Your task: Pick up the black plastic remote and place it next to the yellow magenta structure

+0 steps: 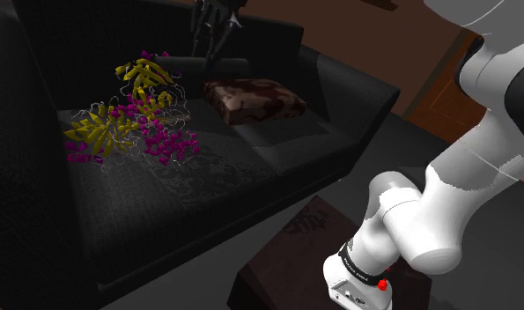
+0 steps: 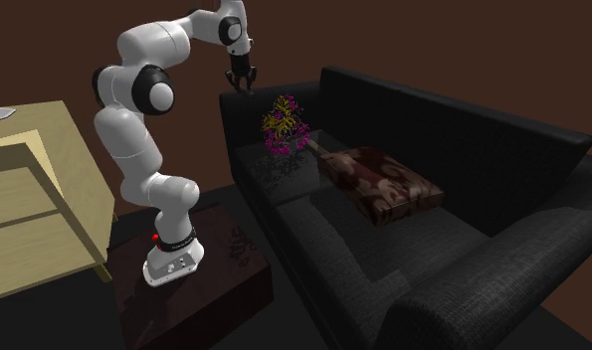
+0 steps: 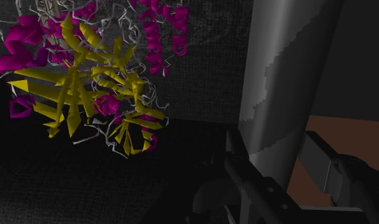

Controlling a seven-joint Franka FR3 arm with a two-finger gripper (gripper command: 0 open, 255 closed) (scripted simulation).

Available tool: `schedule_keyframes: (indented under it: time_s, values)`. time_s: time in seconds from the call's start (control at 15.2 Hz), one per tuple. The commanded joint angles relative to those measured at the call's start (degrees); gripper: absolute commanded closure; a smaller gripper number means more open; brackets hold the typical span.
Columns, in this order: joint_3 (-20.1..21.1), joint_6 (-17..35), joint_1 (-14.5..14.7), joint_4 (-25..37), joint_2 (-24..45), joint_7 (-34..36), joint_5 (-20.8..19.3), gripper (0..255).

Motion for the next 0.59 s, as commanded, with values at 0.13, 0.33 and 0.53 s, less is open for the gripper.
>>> schedule_keyframes:
  time_s: [0.13,0.33,0.53]
  values:
    - [0.3,3.4,0.0,-4.8,-1.4,0.1,-0.3,255]
    - [0.3,5.8,0.0,-7.8,-2.1,-0.1,-0.5,255]
    - [0.4,8.2,-0.1,-10.8,-2.7,-0.2,-0.6,255]
